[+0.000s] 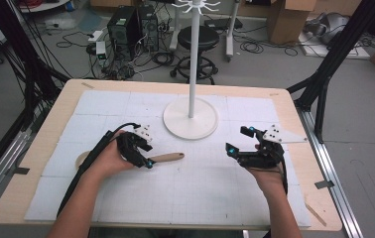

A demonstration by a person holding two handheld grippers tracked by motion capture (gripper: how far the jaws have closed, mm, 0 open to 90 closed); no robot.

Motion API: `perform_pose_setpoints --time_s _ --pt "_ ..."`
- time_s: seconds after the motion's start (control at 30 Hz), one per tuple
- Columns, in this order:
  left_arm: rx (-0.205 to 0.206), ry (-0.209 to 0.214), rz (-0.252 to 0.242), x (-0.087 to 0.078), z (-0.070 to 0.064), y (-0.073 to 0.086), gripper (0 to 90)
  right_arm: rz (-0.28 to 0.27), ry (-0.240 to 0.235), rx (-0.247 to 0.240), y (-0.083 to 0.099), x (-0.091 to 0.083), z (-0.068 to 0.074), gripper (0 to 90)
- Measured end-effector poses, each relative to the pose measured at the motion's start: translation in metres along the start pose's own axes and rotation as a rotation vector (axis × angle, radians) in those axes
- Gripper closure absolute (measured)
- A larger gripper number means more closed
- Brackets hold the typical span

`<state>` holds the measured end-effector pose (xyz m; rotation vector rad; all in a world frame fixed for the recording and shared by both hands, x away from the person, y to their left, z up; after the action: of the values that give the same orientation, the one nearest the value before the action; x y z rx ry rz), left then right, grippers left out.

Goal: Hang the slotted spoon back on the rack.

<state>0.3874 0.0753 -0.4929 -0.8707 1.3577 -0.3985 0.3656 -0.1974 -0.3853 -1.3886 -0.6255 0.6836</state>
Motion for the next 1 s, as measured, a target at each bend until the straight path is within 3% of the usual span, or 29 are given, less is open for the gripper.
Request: perform_pose_setpoints --time_s 0.5,0.77,1.0 --pt "0.004 0.001 0.133 0.0081 -0.0012 0.0106 56.9 0.011 -0.004 0.004 0.0029 0.0021 0.0014 15.0" --pt "0.022 -0.003 0.204 0.0103 -0.0007 0.0084 61.7 0.010 -0.003 0.005 0.0029 0.0007 0.0001 15.0" --pt "0.025 0.013 0.195 0.0101 -0.0015 0.0081 72.6 0.009 0.000 0.010 0.0029 -0.0004 -0.0010 15.0"
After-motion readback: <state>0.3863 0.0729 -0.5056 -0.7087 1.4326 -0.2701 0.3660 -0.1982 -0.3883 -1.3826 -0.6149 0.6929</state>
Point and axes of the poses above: each handheld gripper's, and its own axes: x roughly forward along the jaws, y roughly out of its underside, z roughly to its left, the point moved 10 cm from there along x, roughly forward along the jaws, and after that the axes turned 14 degrees about -z, right-handed, at the moved point
